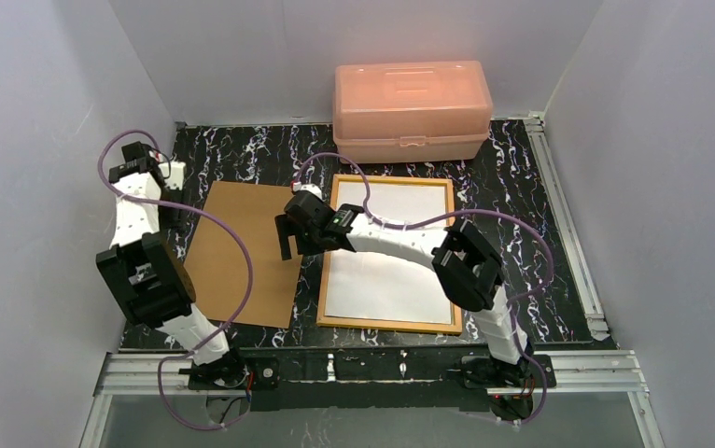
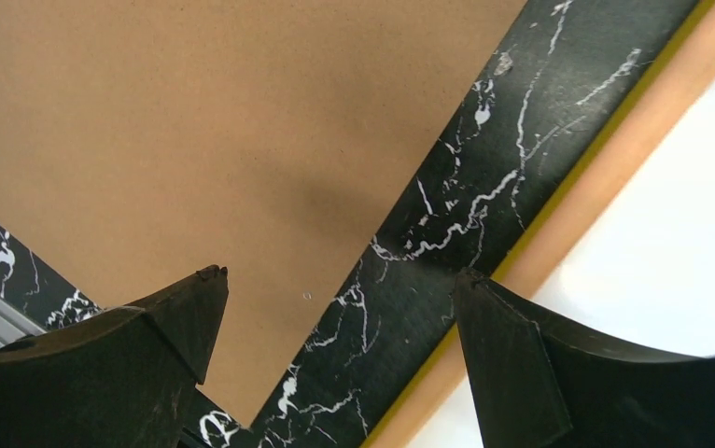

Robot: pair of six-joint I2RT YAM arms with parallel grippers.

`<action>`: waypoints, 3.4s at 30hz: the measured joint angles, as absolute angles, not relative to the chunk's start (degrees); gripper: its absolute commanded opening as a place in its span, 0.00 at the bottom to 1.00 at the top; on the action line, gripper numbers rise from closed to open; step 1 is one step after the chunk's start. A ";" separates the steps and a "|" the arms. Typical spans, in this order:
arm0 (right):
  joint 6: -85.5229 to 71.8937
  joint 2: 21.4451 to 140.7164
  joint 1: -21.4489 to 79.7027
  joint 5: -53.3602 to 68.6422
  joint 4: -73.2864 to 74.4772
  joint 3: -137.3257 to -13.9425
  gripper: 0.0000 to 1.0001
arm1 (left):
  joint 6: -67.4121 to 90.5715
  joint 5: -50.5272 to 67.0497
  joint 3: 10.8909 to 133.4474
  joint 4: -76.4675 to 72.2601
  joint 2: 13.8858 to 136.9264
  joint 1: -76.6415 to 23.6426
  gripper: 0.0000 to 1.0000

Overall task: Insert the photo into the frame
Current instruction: Move the photo frame item to the center of the board.

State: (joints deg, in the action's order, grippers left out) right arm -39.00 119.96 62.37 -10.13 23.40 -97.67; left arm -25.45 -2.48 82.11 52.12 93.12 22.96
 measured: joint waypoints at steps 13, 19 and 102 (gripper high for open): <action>-42.06 126.41 62.33 -7.75 22.70 -99.55 0.99 | -26.13 -13.15 74.08 35.68 101.19 25.67 0.39; -42.59 127.13 62.26 -8.95 22.26 -99.55 0.99 | -25.28 -13.98 70.04 28.45 101.97 25.71 0.36; -64.27 109.19 54.68 -4.95 2.15 -76.12 0.99 | -21.39 -3.86 70.11 37.15 106.98 11.53 0.00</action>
State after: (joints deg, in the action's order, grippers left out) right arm -64.27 109.19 54.68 -4.95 2.15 -76.12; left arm -21.39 -3.86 70.11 37.15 106.98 11.53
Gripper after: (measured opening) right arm 0.986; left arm 0.007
